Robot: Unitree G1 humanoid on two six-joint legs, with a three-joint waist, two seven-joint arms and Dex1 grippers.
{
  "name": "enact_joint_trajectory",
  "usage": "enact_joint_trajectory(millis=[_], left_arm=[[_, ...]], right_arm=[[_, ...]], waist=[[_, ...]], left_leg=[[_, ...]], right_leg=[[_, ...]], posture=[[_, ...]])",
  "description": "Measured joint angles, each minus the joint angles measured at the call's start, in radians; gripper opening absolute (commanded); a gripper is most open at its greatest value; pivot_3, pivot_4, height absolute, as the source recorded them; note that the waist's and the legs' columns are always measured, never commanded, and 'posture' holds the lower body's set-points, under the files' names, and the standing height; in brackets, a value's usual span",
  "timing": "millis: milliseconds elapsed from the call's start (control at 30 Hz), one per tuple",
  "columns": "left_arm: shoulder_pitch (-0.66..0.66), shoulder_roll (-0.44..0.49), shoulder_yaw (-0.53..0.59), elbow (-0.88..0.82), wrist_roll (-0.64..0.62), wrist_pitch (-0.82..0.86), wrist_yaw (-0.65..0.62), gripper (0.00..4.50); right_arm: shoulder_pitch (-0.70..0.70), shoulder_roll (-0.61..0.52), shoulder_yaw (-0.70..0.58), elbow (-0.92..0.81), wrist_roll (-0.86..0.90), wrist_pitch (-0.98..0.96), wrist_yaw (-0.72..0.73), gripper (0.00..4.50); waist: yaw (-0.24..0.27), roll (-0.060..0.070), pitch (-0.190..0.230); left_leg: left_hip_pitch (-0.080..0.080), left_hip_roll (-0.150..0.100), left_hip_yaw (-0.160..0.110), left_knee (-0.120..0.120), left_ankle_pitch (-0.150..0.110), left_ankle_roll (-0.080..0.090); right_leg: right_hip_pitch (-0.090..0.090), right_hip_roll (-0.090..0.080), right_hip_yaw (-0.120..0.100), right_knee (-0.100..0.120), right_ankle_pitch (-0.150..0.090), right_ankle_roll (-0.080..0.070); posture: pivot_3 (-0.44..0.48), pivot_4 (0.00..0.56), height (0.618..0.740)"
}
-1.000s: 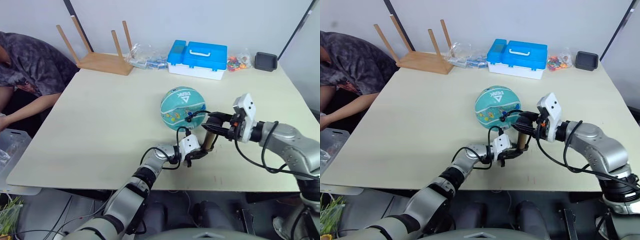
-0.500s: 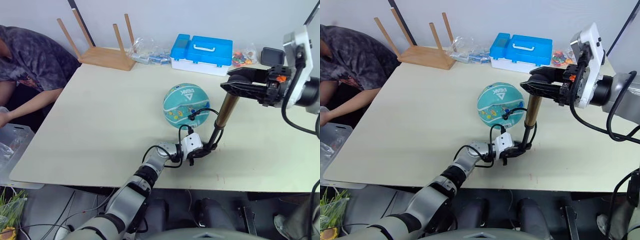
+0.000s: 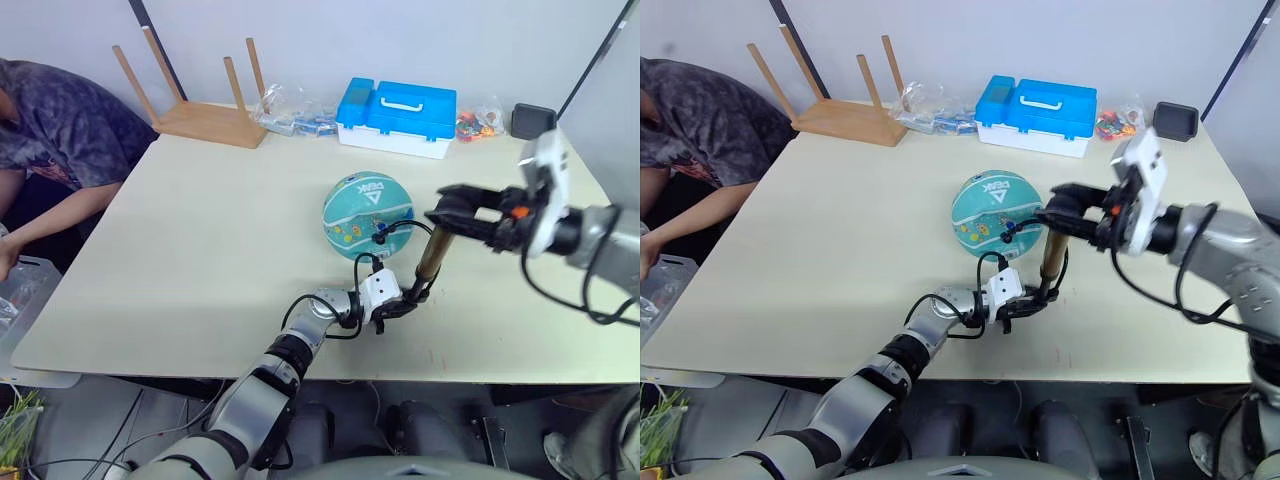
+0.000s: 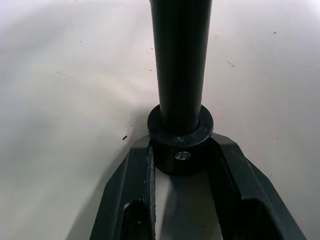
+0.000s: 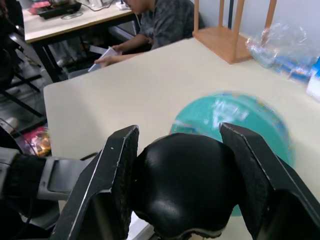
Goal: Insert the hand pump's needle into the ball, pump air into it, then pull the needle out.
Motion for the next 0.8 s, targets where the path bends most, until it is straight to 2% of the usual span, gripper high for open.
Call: enact_joint_trajectory(millis=[200, 233, 333, 433, 533, 567, 633, 700, 800], left_arm=[[0.008, 0.001, 0.000, 0.016, 0.002, 0.003, 0.017, 0.95], [0.010, 0.003, 0.002, 0.022, 0.001, 0.004, 0.021, 0.95], [0.013, 0.005, 0.001, 0.036, 0.002, 0.006, 0.023, 0.95], [0.012, 0.006, 0.001, 0.036, 0.002, 0.004, 0.019, 0.95], [0.006, 0.003, 0.001, 0.034, 0.000, 0.000, 0.015, 0.95], [0.004, 0.001, 0.001, 0.033, 0.000, 0.000, 0.015, 0.95], [-0.002, -0.003, 0.001, 0.022, -0.002, -0.012, 0.000, 0.95], [-0.002, -0.004, 0.001, 0.020, -0.002, -0.015, -0.006, 0.95], [-0.009, -0.012, 0.001, 0.016, -0.003, -0.019, -0.009, 0.95]], right_arm=[[0.091, 0.091, 0.157, 0.122, -0.209, -0.189, 0.068, 2.07], [0.097, 0.117, 0.168, 0.144, -0.239, -0.235, 0.084, 2.07], [0.103, 0.129, 0.177, 0.157, -0.268, -0.256, 0.107, 2.07], [0.100, 0.122, 0.173, 0.156, -0.270, -0.254, 0.117, 2.07], [0.079, 0.088, 0.145, 0.121, -0.258, -0.210, 0.128, 2.07], [0.074, 0.074, 0.140, 0.111, -0.252, -0.193, 0.128, 2.07], [0.036, 0.007, 0.075, 0.064, -0.167, -0.047, 0.121, 2.07], [0.027, 0.005, 0.058, 0.053, -0.140, -0.017, 0.113, 2.07], [-0.073, -0.043, -0.029, 0.028, -0.008, 0.114, 0.079, 2.07]], waist=[[0.000, -0.004, -0.014], [-0.001, -0.005, -0.016], [-0.001, -0.006, -0.018], [0.000, -0.003, -0.020], [0.002, -0.003, -0.020], [0.003, 0.001, -0.016], [0.005, 0.006, -0.010], [0.007, 0.007, -0.008], [0.011, 0.013, 0.002]], left_leg=[[0.006, 0.003, 0.000, -0.002, 0.000, 0.000], [0.013, 0.004, 0.002, -0.006, 0.000, 0.000], [0.019, 0.007, 0.001, -0.013, -0.002, -0.004], [0.019, 0.008, -0.001, -0.013, -0.003, -0.006], [0.018, 0.007, -0.001, -0.013, -0.001, -0.002], [0.018, 0.006, -0.001, -0.013, -0.001, -0.002], [0.013, 0.004, 0.001, -0.011, 0.000, -0.002], [0.009, 0.003, 0.002, -0.011, 0.000, -0.002], [0.002, 0.001, 0.002, -0.008, 0.000, -0.002]], right_leg=[[0.003, 0.003, 0.002, 0.000, 0.000, -0.001], [0.007, 0.002, 0.003, 0.000, -0.001, -0.001], [0.013, -0.001, 0.002, -0.001, -0.006, -0.010], [0.014, -0.001, -0.001, -0.001, -0.007, -0.011], [0.013, 0.000, -0.002, -0.001, -0.006, -0.011], [0.013, 0.001, -0.002, -0.002, -0.006, -0.010], [0.006, 0.000, -0.001, -0.001, -0.003, -0.005], [0.003, 0.000, -0.001, -0.001, -0.003, -0.005], [-0.001, -0.001, -0.001, -0.001, -0.001, -0.002]], posture=[[0.000, 0.150, 0.740], [0.000, 0.150, 0.740], [0.000, 0.150, 0.740], [0.000, 0.150, 0.740], [0.000, 0.150, 0.740], [0.000, 0.150, 0.740], [0.000, 0.150, 0.740], [0.000, 0.150, 0.740], [0.000, 0.150, 0.740]])
